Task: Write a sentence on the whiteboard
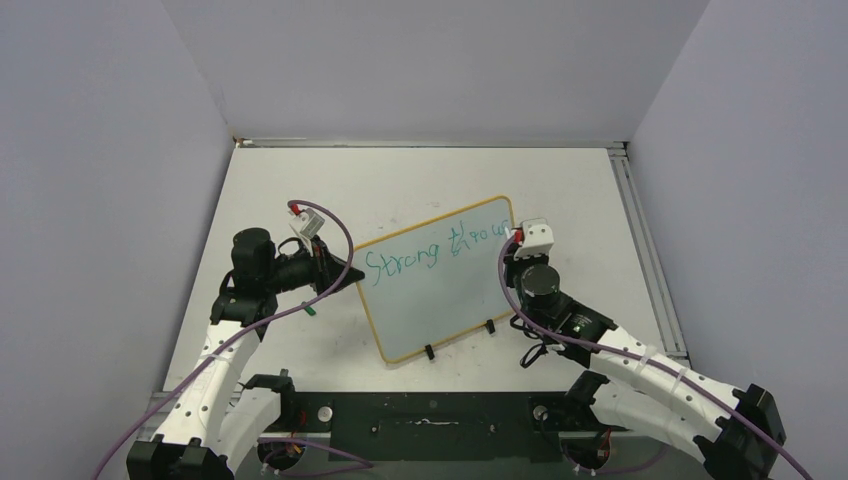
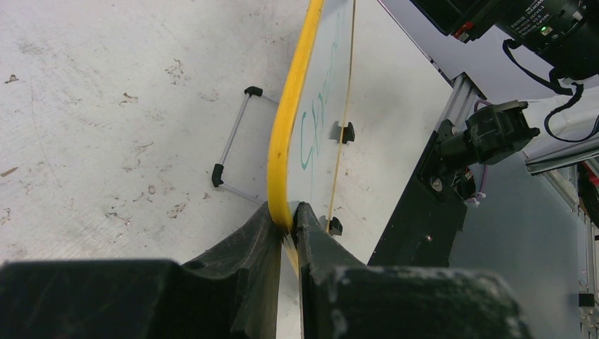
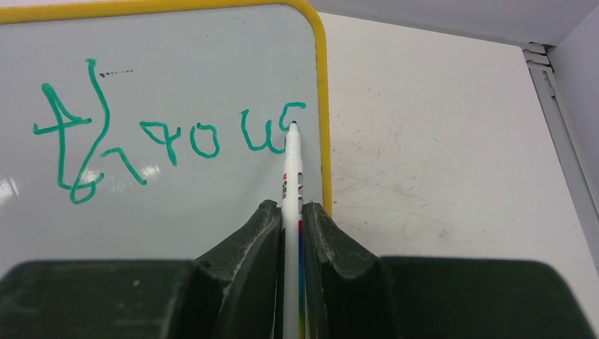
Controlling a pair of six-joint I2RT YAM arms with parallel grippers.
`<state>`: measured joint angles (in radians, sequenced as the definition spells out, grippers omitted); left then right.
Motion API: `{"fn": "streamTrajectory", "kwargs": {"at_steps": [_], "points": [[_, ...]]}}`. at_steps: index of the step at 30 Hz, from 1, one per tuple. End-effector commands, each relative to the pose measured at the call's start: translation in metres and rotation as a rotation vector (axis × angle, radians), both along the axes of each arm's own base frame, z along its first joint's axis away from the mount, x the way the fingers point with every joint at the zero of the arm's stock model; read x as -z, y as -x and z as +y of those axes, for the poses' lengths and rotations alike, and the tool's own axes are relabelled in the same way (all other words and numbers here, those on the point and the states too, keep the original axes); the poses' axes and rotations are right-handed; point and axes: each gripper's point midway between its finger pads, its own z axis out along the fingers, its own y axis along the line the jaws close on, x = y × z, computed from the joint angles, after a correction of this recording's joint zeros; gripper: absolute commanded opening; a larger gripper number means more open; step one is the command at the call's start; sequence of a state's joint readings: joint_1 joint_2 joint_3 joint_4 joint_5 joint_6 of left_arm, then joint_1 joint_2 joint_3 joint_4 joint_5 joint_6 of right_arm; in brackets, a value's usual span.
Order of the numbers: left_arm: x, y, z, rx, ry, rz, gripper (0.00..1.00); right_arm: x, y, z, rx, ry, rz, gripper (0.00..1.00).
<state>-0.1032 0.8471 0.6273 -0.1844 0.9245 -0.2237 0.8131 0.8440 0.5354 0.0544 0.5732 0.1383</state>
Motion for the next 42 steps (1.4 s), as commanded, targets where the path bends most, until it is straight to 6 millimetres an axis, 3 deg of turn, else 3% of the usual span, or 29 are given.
{"fn": "streamTrajectory", "kwargs": {"at_steps": [1,11,27,33,39,42], "points": [[-0.011,-0.006,0.001,-0.003,-0.016,-0.089,0.0,-0.032,-0.009,0.006,0.007,-0.034,-0.076,0.05],[-0.011,-0.006,0.001,-0.003,-0.016,-0.091,0.0,-0.031,-0.009,0.007,0.003,-0.03,-0.07,0.05],[-0.013,-0.004,0.001,0.003,-0.013,-0.097,0.0,0.016,0.023,0.009,0.012,-0.034,0.068,0.05],[-0.014,-0.003,0.0,0.007,-0.012,-0.101,0.0,0.031,0.035,0.022,-0.019,-0.049,0.106,0.05],[-0.014,-0.002,0.0,0.008,-0.011,-0.1,0.0,0.016,0.033,0.039,-0.072,-0.102,0.063,0.05],[-0.014,-0.002,0.0,0.006,-0.012,-0.102,0.0,-0.006,0.029,0.044,-0.081,-0.145,0.013,0.05]]}}
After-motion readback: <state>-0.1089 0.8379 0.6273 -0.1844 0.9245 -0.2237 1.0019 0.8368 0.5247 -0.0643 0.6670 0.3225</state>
